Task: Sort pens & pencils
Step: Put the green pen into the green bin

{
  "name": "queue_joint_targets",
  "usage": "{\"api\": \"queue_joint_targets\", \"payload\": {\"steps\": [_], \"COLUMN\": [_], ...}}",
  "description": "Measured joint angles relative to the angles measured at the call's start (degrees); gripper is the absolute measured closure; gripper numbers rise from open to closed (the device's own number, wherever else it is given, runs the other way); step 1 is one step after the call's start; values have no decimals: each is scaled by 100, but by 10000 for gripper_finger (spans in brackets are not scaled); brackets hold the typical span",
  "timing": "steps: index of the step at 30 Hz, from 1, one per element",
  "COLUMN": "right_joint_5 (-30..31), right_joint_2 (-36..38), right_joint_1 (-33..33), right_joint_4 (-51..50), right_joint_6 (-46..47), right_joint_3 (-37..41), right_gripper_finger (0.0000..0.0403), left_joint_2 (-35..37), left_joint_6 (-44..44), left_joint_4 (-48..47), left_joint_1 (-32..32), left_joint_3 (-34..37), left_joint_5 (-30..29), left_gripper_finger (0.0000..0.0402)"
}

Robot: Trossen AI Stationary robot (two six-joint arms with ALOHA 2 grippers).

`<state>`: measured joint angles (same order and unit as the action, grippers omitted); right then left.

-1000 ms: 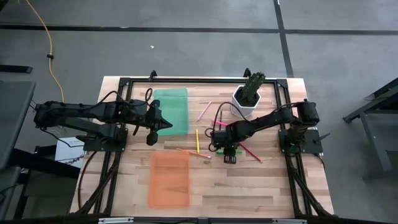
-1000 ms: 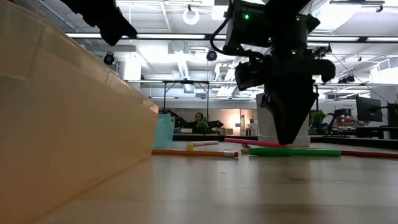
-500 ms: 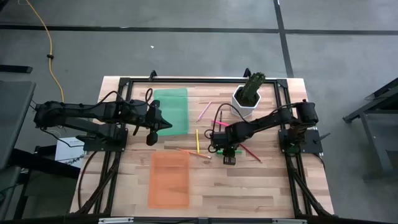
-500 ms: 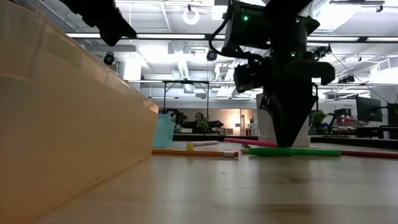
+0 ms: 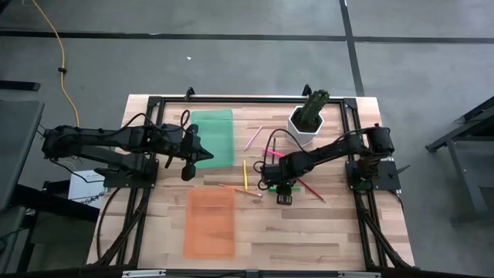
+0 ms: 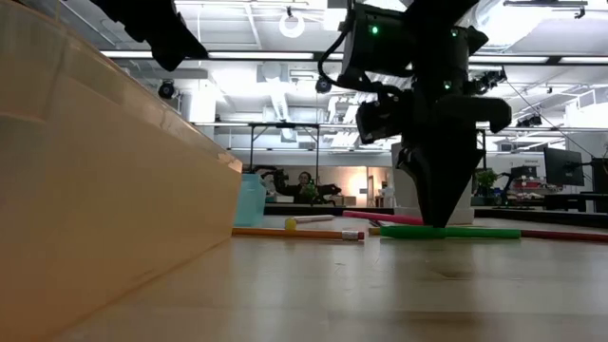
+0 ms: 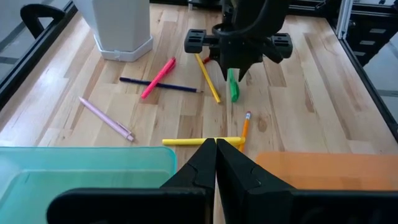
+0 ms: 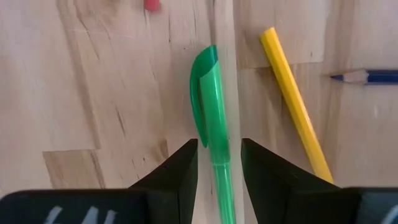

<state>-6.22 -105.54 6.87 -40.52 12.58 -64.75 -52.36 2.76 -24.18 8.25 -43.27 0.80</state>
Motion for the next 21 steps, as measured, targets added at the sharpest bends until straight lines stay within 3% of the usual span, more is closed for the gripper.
{"api": "queue_joint_targets", "payload": {"steps": [14,21], "right_joint_5": [1,2], "right_joint_2": [-65,-65], "right_joint_1": [38,38], "right_joint_4": [29,26], "right_joint_6": [140,104], "right_joint_3": [0,0], "right_gripper_finger": [289,312], "left_joint_2": [0,0], "left_joint_6": [4,7], "left_joint_4": [0,0], "left_joint_1": [-2,-2], "left_joint_3": [2,0], "left_joint_5": [2,2], "left_gripper_finger": [401,401]}}
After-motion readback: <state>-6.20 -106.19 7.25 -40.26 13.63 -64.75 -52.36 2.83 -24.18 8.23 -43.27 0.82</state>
